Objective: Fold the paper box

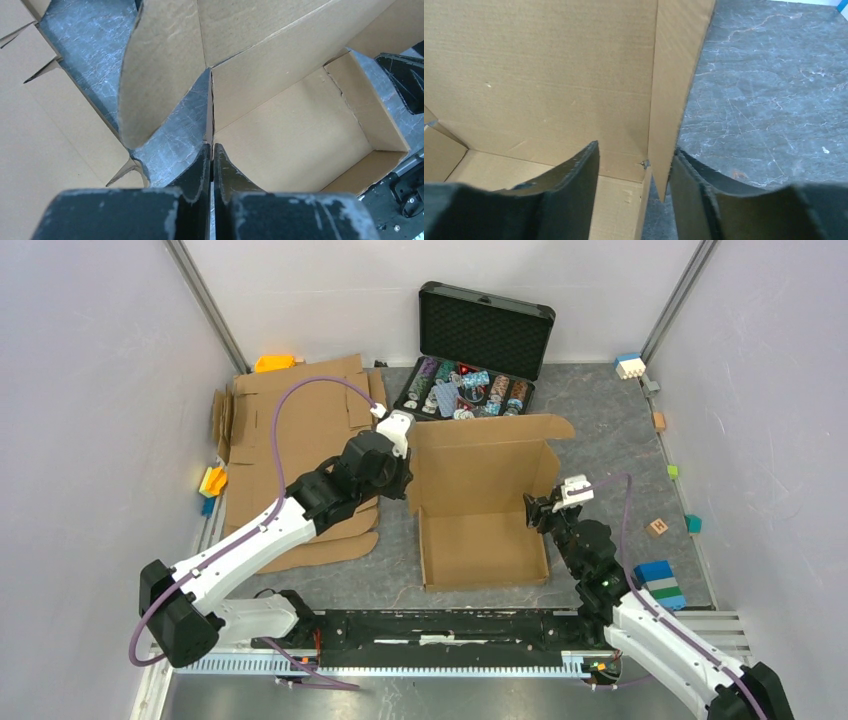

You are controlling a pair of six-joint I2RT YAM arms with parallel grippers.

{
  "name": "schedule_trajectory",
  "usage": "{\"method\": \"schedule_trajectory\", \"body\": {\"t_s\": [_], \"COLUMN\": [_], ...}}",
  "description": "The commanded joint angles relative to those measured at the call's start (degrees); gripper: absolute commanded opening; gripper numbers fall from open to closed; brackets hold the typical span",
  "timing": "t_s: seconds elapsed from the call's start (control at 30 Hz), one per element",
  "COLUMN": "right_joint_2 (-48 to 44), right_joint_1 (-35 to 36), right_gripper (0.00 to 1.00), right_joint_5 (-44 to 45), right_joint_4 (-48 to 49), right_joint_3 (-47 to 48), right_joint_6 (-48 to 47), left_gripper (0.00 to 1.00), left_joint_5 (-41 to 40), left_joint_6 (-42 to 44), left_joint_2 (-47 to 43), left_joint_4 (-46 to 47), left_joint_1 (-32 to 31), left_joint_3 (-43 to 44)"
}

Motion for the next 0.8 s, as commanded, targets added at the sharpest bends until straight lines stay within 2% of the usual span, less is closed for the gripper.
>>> {"method": "schedule_trajectory", "body": {"t_s": [0.0, 0.1, 0.2, 0.3, 0.5, 0.63, 0.7, 0.77], "right_joint_2": [-1.05, 0.85, 4.03, 7.48, 17.83, 21.34, 21.34, 21.07], "right_joint_1": [0.27, 0.28, 0.31, 0.22, 0.27, 0.27, 0.27, 0.27], "right_gripper": [0.61, 0.65, 0.67, 0.74, 0.67, 0.62, 0.62, 0.68], "right_joint_5": [2.06, 7.40, 6.85, 7.10, 6.90, 5.97, 6.74, 8.72], "right_joint_4": [-9.29, -18.29, -24.68, -31.13, -47.11, -52.51, -52.87, -53.18], "right_joint_3": [8.22, 16.21, 23.29, 30.68, 47.40, 52.42, 53.08, 53.52], "right_joint_6": [1.10, 3.11, 1.20, -0.05, -0.15, 0.26, 0.15, -0.40], "left_gripper": [0.02, 0.02, 0.02, 0.02, 0.02, 0.02, 0.02, 0.02], "left_joint_5": [-0.26, -1.61, -2.12, -1.18, -1.23, -1.32, -1.42, -1.52], "left_joint_6": [4.41, 4.65, 4.97, 5.41, 5.90, 6.05, 6.22, 6.25], "left_joint_2": [0.14, -0.17, -0.27, -0.08, -0.60, -0.53, -0.36, -0.35], "left_joint_4": [-0.54, -0.50, -0.41, -0.41, -0.41, -0.41, -0.50, -0.45], "left_joint_1": [-0.64, -0.71, -0.78, -0.86, -0.95, -1.04, -1.04, -1.08], "left_joint_3": [2.30, 2.35, 2.26, 2.34, 2.26, 2.27, 2.28, 2.30]}}
